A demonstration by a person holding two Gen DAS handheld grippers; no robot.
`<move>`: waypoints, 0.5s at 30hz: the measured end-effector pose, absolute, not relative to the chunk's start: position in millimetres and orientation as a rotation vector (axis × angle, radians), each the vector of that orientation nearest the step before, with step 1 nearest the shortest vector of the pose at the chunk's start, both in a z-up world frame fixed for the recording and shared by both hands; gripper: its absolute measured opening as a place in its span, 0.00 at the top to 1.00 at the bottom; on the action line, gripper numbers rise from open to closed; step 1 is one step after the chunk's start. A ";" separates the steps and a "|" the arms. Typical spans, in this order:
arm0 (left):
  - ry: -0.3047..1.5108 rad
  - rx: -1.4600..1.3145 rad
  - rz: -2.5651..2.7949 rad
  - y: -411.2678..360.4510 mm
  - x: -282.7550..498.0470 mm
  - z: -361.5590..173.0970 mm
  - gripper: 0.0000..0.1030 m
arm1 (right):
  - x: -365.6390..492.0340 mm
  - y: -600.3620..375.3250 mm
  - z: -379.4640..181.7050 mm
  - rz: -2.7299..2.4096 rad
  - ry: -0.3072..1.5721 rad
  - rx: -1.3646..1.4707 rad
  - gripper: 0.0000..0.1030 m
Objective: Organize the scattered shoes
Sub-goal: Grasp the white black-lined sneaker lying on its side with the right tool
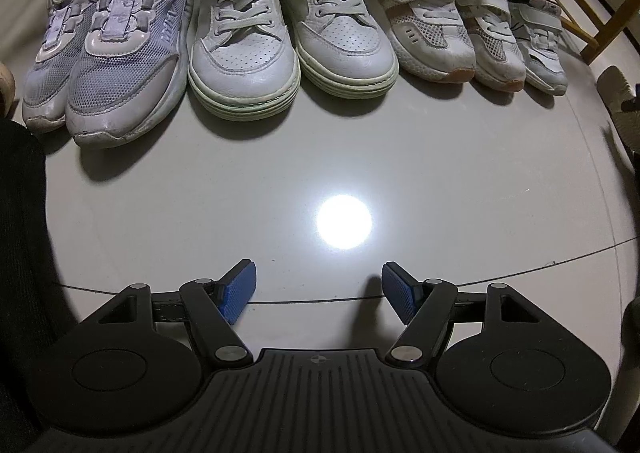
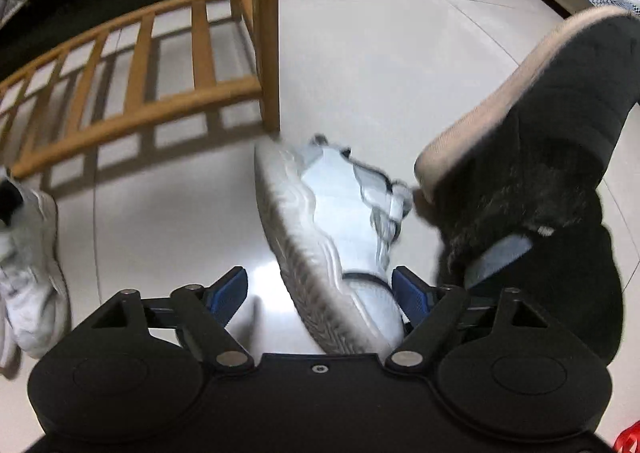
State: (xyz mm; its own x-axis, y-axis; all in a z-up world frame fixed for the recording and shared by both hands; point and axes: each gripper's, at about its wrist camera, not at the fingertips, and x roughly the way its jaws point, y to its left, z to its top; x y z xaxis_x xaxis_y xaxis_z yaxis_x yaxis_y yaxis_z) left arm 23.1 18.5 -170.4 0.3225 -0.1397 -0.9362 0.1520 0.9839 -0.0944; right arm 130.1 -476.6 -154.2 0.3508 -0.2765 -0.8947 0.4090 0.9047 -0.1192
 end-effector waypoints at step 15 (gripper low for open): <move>1.186 -0.002 -0.190 18.8 6.2 -148.0 0.31 | 70.6 -404.0 -132.2 -0.229 1.245 0.064 0.56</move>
State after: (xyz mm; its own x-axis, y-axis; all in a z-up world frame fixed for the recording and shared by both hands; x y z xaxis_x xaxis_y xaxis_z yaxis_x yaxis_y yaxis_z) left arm 6.2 18.8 -148.0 0.3611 -0.1491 -0.9205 0.1466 0.9839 -0.1018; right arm 70.6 -404.0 -132.1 0.3002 -0.1378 -0.9439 0.2072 0.9753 -0.0765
